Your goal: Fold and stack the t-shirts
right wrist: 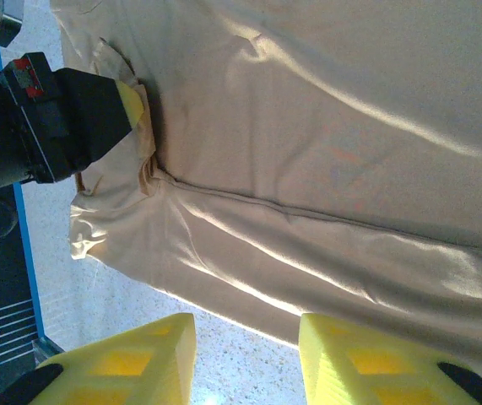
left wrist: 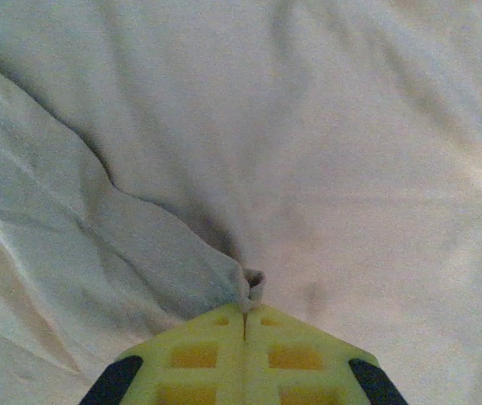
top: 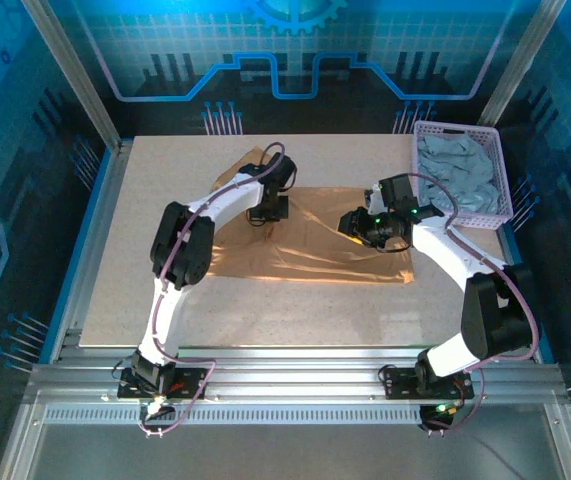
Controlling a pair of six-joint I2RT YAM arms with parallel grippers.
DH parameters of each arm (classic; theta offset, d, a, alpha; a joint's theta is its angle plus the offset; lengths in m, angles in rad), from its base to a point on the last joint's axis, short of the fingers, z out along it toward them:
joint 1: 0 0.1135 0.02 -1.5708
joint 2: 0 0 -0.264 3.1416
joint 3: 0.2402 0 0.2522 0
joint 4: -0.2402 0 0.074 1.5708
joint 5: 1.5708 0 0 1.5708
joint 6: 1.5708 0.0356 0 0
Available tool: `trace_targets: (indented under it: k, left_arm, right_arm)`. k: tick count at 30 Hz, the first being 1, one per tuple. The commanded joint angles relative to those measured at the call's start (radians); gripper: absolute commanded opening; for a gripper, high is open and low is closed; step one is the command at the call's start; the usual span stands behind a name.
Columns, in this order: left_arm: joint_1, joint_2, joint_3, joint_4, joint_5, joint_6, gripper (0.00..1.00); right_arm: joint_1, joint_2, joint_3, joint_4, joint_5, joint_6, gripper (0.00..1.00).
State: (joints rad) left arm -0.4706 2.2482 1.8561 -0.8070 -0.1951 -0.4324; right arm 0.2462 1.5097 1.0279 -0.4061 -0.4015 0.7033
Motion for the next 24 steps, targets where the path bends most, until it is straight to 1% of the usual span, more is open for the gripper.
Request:
trace_targets:
  k: [1, 3, 4, 5, 7, 9, 10, 12, 14, 18, 21, 22, 24]
  left_arm:
    - [-0.016, -0.022, -0.003, -0.011, -0.013, 0.045, 0.0]
    - [-0.018, -0.019, -0.017, 0.013, 0.009, 0.06, 0.0]
    - [-0.02, -0.021, -0.026, 0.021, 0.018, 0.069, 0.02]
    - [-0.02, -0.025, -0.031, 0.027, 0.02, 0.072, 0.07]
    - [-0.02, -0.045, -0.039, 0.024, 0.002, 0.065, 0.3]
    - [-0.018, -0.084, -0.054, 0.014, -0.022, 0.042, 0.46]
    - [-0.016, -0.117, -0.07, 0.007, -0.035, 0.02, 0.49]
    - [0.0, -0.184, -0.117, -0.017, -0.035, -0.037, 0.49]
    - [0.025, -0.263, -0.21, -0.017, -0.006, -0.108, 0.47]
    - [0.121, -0.406, -0.472, 0.026, 0.103, -0.247, 0.37]
    - [0.203, -0.449, -0.613, 0.073, 0.153, -0.297, 0.28]
    - [0.232, -0.446, -0.643, 0.08, 0.17, -0.31, 0.25]
    - [0.272, -0.428, -0.677, 0.088, 0.183, -0.327, 0.23]
  right_arm:
    - [-0.003, 0.013, -0.011, 0.004, -0.011, 0.012, 0.38]
    - [-0.003, 0.017, -0.014, 0.004, -0.007, 0.017, 0.38]
    - [-0.003, 0.019, -0.016, 0.002, -0.003, 0.018, 0.38]
    - [-0.003, 0.02, -0.018, -0.001, 0.0, 0.019, 0.38]
    - [-0.004, 0.018, -0.019, -0.024, 0.03, 0.024, 0.38]
    - [-0.009, 0.009, -0.025, -0.06, 0.079, 0.034, 0.39]
    - [-0.012, 0.002, -0.027, -0.094, 0.122, 0.045, 0.4]
    - [-0.03, -0.002, -0.039, -0.164, 0.192, 0.078, 0.4]
    - [-0.054, 0.0, -0.064, -0.215, 0.229, 0.113, 0.39]
    - [-0.091, 0.013, -0.111, -0.284, 0.282, 0.155, 0.37]
    - [-0.124, 0.04, -0.128, -0.258, 0.29, 0.14, 0.35]
    - [-0.136, 0.057, -0.12, -0.253, 0.295, 0.128, 0.34]
    - [-0.147, 0.111, -0.087, -0.263, 0.322, 0.101, 0.33]
